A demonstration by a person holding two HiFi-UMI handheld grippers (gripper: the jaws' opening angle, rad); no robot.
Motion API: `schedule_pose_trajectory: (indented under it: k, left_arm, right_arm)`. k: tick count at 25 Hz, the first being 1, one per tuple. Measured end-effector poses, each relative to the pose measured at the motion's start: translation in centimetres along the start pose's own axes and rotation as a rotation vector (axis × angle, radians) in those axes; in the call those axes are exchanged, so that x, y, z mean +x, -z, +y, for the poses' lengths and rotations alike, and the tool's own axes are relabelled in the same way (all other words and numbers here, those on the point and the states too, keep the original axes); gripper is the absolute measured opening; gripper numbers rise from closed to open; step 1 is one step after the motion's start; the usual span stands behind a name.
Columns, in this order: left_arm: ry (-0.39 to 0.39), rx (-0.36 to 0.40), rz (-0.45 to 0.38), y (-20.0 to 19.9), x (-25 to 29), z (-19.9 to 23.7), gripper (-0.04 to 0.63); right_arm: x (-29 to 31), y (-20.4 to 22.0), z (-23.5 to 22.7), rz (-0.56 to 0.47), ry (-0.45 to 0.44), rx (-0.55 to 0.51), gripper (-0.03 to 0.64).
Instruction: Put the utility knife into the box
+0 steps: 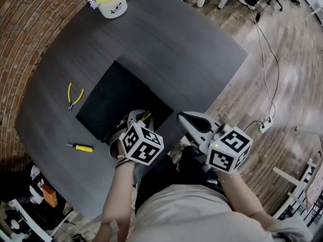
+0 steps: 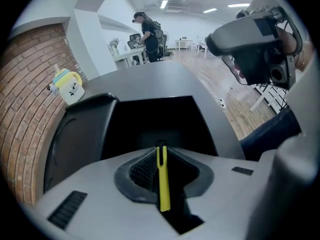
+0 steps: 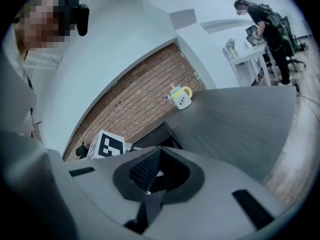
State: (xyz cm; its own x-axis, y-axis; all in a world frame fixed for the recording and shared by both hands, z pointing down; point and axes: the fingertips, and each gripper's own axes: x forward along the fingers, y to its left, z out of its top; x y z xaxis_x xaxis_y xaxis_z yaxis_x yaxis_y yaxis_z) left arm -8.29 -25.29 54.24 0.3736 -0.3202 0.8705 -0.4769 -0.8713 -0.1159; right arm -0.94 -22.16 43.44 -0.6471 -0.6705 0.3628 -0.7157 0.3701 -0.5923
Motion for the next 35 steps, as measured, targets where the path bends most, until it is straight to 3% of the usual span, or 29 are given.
schedule_pose_trajectory:
  k: [12,21,25,35]
  left_arm:
    - [0.002,-0.02,-0.036,-0.2,0.0,0.2,0.08]
    - [0.003,-0.061,-0.153,-2.9,-2.2,0.3,0.08]
    - [-0.015,-0.143,-0.246,-3.8,-4.7,0.9,0.08]
    - [-0.107,-0.442,-0.599,-5.8,-14.4,4.2,0.059]
  right_arm:
    - [0.1,0.0,-0.3,0.002,0.003,0.006,0.006]
    - [-0.9,-0.7,0.2,-0.015,-0.003,-0.027,0.006]
    - [-1.1,-1.3,0.7,-0.024,-0.018,-0.056,0.006]
    - [-0.7,-3.7,4.3,-0.026,-0.122,-0.172,0.006]
